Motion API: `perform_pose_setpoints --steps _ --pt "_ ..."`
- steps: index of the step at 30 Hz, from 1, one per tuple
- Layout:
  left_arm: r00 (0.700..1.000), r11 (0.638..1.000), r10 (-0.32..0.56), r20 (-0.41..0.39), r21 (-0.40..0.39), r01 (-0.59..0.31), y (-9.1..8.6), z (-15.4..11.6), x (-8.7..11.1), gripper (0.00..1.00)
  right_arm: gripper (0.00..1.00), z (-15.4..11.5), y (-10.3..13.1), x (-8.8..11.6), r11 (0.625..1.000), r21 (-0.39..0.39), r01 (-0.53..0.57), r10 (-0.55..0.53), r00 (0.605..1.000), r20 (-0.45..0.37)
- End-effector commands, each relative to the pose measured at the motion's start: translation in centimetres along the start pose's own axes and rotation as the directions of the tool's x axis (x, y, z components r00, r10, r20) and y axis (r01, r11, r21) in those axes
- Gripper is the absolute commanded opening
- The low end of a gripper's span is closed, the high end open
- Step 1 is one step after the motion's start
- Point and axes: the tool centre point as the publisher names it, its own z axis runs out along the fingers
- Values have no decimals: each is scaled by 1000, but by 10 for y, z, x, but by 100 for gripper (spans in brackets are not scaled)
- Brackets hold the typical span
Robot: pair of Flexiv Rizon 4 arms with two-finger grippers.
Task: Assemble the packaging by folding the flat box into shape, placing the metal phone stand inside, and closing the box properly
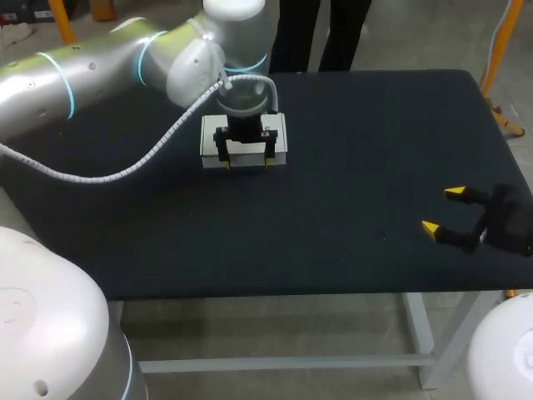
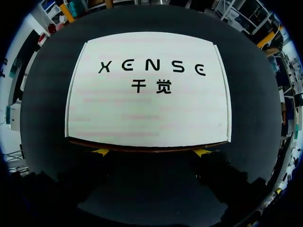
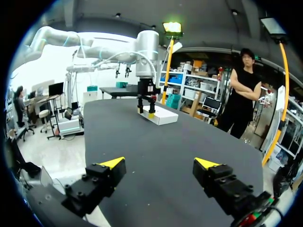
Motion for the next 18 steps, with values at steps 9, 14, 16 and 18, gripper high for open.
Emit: perform_pose_setpoints --steps 9,14,16,18 --pt "1000 998 9 16 -65 -8 -57 13 10 100 100 -1 -1 0 1000 -6 1 -1 1000 0" --pt "1000 998 4 23 -70 -2 -82 16 8 100 100 -1 -1 0 1000 -6 1 -1 1000 0" --pt "1000 997 2 25 -72 0 -91 18 7 100 100 -1 -1 0 1000 -6 1 -1 1000 0" --pt "999 997 1 32 -75 2 -101 20 7 100 100 -1 -1 0 1000 -6 1 -1 1000 0"
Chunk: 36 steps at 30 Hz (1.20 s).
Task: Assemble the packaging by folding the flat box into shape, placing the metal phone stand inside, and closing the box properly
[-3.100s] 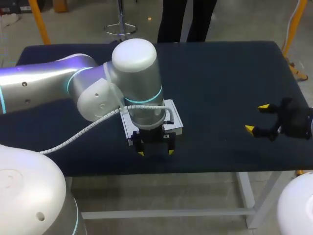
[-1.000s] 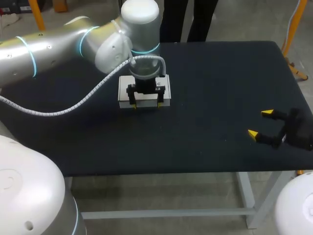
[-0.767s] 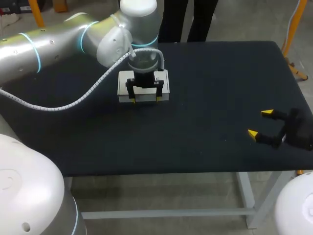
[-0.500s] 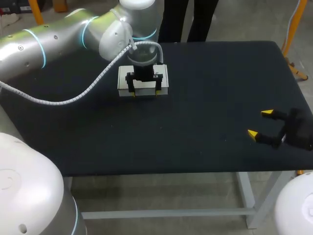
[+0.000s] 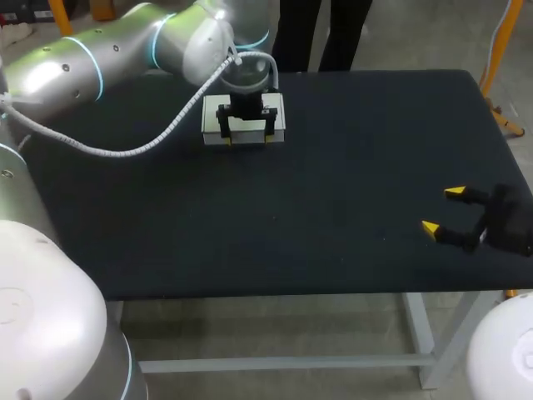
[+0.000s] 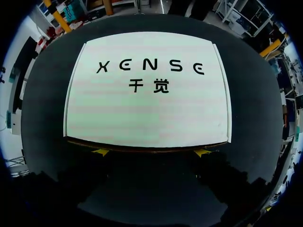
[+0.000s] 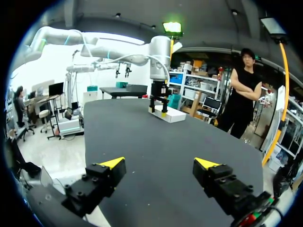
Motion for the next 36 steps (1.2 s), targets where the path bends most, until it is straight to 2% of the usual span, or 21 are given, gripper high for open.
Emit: perform_pose_setpoints --steps 1,12,15,17,21,24,25,28,29,36 --pt "1000 996 0 17 -87 1 -26 9 4 100 100 -1 -1 0 1000 -8 2 -2 1000 1" --pt "1000 995 -12 22 -95 14 -74 17 -5 100 100 -1 -1 0 1000 -8 2 -2 1000 1" --pt "1000 995 -10 9 -96 11 -79 17 -7 100 100 -1 -1 0 1000 -8 2 -2 1000 1" --pt "1000 996 -1 -1 -84 1 -76 13 -8 100 100 -1 -1 0 1000 -8 2 -2 1000 1" --pt "998 997 32 -49 -62 -35 -61 1 -14 100 100 -1 -1 0 1000 -8 2 -2 1000 1" --pt "993 997 69 -100 -30 -72 -38 -10 -18 100 100 -1 -1 0 1000 -8 2 -2 1000 1" --pt "989 996 89 -121 1 -90 -26 -17 -21 100 100 -1 -1 0 1000 -8 2 -2 1000 1" --pt "979 991 125 -160 63 -116 -6 -32 -27 100 100 -1 -1 0 1000 -8 2 -2 1000 1" --pt "974 989 133 -182 88 -119 9 -39 -29 100 100 -1 -1 0 1000 -8 2 -2 1000 1" --pt "948 956 206 -244 256 -141 58 -68 -44 100 100 -1 -1 0 1000 -8 2 -2 1000 1"
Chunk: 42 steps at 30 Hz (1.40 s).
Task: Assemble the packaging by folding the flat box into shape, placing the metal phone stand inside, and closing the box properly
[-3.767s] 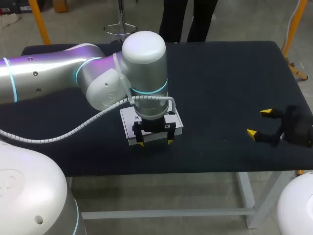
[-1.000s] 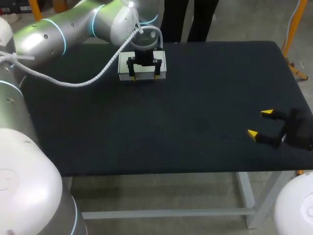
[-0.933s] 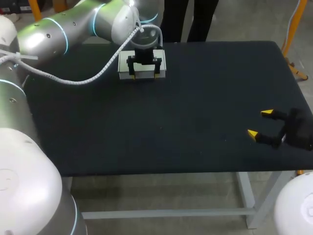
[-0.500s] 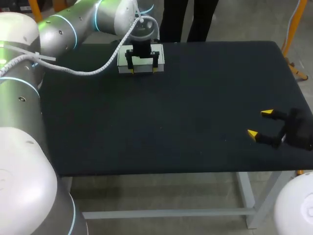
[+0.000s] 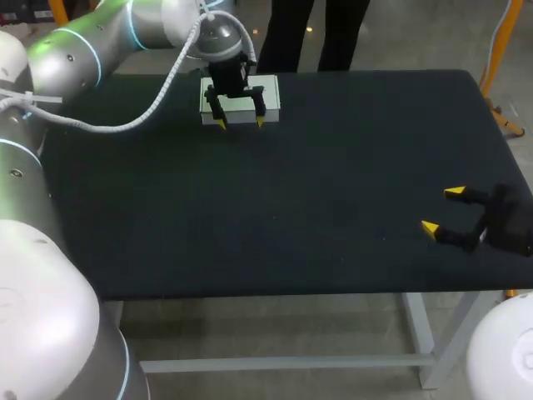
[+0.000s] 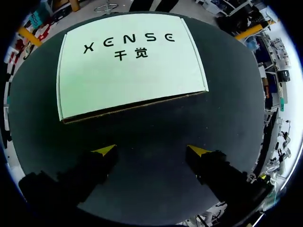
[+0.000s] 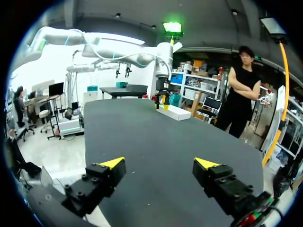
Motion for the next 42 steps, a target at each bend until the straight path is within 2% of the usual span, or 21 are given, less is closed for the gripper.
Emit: perform_pose_setpoints --steps 1,9,19,23,32,37,42 --pt "999 908 35 -24 419 -22 100 -32 -3 100 100 -1 -1 1 1000 -7 2 -2 1000 2" --pt "988 855 128 -86 515 -67 142 -41 -7 100 100 -1 -1 1 1000 -7 2 -2 1000 2" --pt "949 761 276 -151 638 -120 174 -46 -15 100 100 -1 -1 1 1000 -7 2 -2 1000 2" --pt "934 727 312 -176 677 -115 182 -49 -20 100 100 -1 -1 1 1000 -7 2 -2 1000 2" --pt "920 662 338 -199 745 -82 194 -59 -27 100 100 -1 -1 1 1000 -7 2 -2 1000 2" --pt "923 648 328 -199 759 -67 197 -65 -31 100 100 -1 -1 1 1000 -7 2 -2 1000 2" --pt "914 621 345 -216 782 -49 205 -69 -37 100 100 -1 -1 1 1000 -7 2 -2 1000 2"
